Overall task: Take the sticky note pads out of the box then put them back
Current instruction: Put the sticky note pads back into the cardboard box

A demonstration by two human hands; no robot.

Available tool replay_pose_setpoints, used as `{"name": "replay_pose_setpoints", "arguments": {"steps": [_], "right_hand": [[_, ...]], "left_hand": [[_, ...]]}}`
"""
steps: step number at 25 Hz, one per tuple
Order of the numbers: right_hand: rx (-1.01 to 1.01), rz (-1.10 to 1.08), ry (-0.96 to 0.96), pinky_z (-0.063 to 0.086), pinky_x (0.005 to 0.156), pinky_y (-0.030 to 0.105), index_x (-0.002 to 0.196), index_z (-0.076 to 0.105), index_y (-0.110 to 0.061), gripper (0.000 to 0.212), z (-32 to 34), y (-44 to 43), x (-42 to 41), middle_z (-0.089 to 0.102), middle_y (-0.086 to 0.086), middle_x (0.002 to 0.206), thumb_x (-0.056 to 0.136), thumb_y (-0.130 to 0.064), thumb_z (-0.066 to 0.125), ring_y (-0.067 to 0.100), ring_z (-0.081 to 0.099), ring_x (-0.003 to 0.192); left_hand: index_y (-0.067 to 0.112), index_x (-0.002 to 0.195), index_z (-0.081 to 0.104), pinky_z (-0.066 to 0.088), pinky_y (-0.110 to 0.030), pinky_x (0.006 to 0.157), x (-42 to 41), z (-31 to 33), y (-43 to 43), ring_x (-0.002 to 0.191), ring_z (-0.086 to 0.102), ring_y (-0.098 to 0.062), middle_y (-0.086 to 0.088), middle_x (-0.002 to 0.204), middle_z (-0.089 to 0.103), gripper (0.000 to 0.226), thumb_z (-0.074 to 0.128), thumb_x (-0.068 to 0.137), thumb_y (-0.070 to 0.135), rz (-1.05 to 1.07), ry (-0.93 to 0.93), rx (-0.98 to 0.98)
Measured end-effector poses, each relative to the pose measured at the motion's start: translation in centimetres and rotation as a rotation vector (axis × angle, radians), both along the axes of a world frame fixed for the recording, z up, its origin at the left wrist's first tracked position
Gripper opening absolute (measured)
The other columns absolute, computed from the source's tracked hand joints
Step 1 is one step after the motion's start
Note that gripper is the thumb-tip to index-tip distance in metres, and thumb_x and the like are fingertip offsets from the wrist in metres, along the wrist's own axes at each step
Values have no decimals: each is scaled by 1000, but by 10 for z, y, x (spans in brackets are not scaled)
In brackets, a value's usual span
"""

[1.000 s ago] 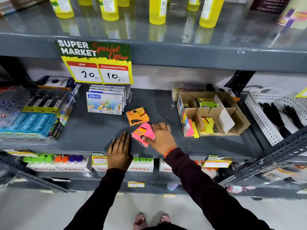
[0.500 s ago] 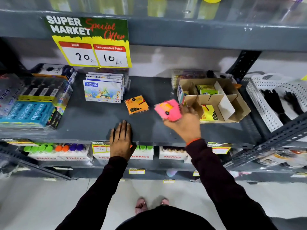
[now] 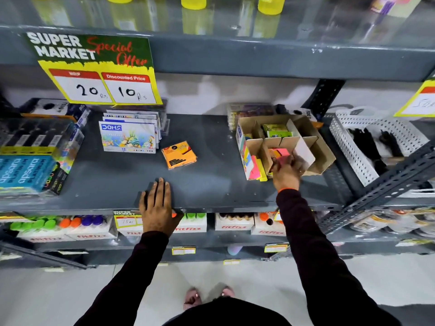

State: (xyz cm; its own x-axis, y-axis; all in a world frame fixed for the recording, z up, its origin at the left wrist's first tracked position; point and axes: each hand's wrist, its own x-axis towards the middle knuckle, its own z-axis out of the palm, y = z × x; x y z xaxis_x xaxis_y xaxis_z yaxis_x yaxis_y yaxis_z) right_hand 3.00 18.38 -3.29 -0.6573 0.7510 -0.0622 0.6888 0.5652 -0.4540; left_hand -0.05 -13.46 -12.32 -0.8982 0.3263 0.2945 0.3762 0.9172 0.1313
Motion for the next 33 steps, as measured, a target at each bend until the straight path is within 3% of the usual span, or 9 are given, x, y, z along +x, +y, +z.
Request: {"name": "replay_pose_setpoints", "arguments": {"steps": [3, 6, 10, 12, 16, 20, 22, 29, 33], "right_hand": [[78, 4, -6, 33, 108, 48, 143, 27, 8, 52, 3, -6, -2, 33, 34, 145, 101, -24, 30, 46, 34, 134], [118, -7, 122, 32, 108, 48, 138, 36, 6, 49, 27, -20, -6, 39, 30, 142, 99, -23, 28, 44, 38, 131], [125, 280, 227, 34, 105, 42, 133, 47, -2, 43, 50, -74, -28, 52, 29, 132, 98, -24, 36, 39, 44, 129], [2, 460, 157, 41, 102, 42, 134, 48, -4, 44, 47, -109, -50, 59, 28, 125, 98, -29, 43, 38, 52, 123], [-46, 697, -110, 40, 102, 40, 119, 57, 0, 52, 18, -157, -96, 62, 24, 122, 91, -44, 53, 35, 55, 119], [40, 681, -144, 30, 110, 45, 120, 60, -7, 80, -7, -176, -124, 61, 21, 123, 71, -70, 58, 38, 48, 123], [68, 653, -183, 25, 114, 47, 127, 53, -3, 92, -11, -181, -130, 51, 25, 134, 66, -71, 62, 40, 39, 129], [97, 616, -180, 35, 108, 43, 127, 49, 2, 88, -13, -157, -113, 50, 27, 132, 66, -57, 71, 41, 44, 126], [125, 604, -172, 35, 108, 43, 121, 57, -4, 86, -18, -132, -91, 55, 22, 127, 62, -66, 70, 38, 45, 124]], "left_hand": [[-2, 131, 47, 25, -54, 105, 1, 0, 0, 127, 39, -35, -23, 138, 47, 93, 83, 53, 35, 20, -11, -6], [-2, 131, 47, 27, -55, 103, 0, 2, 1, 128, 33, -32, -23, 138, 47, 86, 72, 57, 37, 20, 4, 6], [-3, 130, 49, 25, -53, 103, 2, 5, 2, 127, 34, -30, -22, 137, 48, 94, 84, 49, 31, 14, -15, 16], [-3, 130, 48, 27, -53, 103, 2, 7, 1, 127, 37, -30, -22, 137, 48, 89, 78, 54, 31, 8, -21, 26], [-3, 130, 48, 26, -51, 104, 3, 10, 1, 129, 36, -29, -21, 138, 48, 74, 50, 66, 33, -10, -51, 24], [-3, 130, 50, 28, -51, 103, 4, 13, 2, 128, 41, -30, -20, 138, 48, 74, 44, 63, 30, 6, -95, 9], [-3, 129, 50, 29, -51, 103, 4, 14, 3, 126, 45, -31, -20, 138, 49, 73, 43, 63, 29, 15, -112, 1], [-5, 129, 50, 28, -54, 103, 5, 14, 5, 129, 40, -32, -22, 138, 48, 75, 59, 63, 29, 4, -81, -41], [-11, 128, 46, 26, -61, 102, 8, 17, 18, 126, 43, -40, -30, 135, 47, 76, 60, 63, 26, 58, -177, -78]]}}
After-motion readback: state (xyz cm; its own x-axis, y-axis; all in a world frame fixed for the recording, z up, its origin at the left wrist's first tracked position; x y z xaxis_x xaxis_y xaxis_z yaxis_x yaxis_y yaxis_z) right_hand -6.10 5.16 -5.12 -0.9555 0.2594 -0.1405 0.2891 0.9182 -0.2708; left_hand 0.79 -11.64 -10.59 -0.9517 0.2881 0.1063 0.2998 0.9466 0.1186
